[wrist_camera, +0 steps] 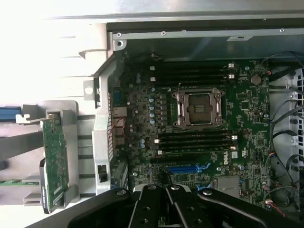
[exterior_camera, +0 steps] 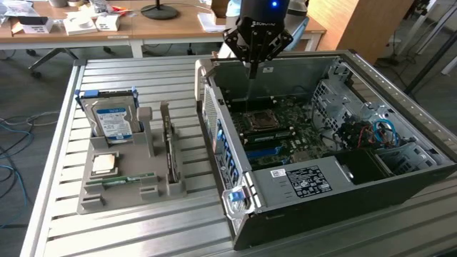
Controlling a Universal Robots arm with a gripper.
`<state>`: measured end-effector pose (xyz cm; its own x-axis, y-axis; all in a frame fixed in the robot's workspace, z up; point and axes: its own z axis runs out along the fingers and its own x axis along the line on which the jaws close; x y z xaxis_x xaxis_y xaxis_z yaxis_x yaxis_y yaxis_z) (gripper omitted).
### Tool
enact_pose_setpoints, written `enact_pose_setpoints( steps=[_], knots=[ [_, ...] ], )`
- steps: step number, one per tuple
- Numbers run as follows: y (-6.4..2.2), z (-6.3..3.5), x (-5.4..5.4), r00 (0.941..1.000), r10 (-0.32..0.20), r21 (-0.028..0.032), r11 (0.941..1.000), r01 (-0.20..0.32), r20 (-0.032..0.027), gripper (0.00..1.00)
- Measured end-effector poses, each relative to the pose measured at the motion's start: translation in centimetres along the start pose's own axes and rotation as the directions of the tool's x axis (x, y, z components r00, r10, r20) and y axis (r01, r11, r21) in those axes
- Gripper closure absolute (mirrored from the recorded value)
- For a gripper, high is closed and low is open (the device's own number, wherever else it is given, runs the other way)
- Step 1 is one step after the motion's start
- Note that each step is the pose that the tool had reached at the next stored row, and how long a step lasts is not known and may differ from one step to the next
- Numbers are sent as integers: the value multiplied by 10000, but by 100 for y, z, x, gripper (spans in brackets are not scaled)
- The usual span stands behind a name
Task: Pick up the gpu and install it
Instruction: 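Reach for the gpu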
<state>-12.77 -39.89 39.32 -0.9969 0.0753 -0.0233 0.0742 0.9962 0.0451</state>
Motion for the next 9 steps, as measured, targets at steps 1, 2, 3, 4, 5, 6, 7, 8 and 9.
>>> enact_pose_setpoints(
  steps=[1, 2, 3, 4, 5, 6, 7, 8, 9],
  knots=[
    [-1, 0, 14, 10000, 0, 0, 10000, 0, 0, 89],
    [-2, 0, 27, 10000, 0, 0, 10000, 0, 0, 89],
    [-3, -1, 42, 10000, 0, 0, 10000, 0, 0, 89],
    [-4, -1, 56, 10000, -1, 0, 10000, 1, 0, 89],
    [-5, -1, 71, 10000, -1, 0, 10000, 1, 1, 89],
    [-6, -2, 87, 10000, -1, 0, 10000, 1, 0, 89],
    [-8, -2, 103, 10000, 0, 0, 10000, 0, 1, 89],
    [-9, -2, 120, 10000, 0, 0, 10000, 0, 1, 89],
    [-10, -3, 136, 10000, 2, 0, 10000, -2, 0, 89]
  ],
)
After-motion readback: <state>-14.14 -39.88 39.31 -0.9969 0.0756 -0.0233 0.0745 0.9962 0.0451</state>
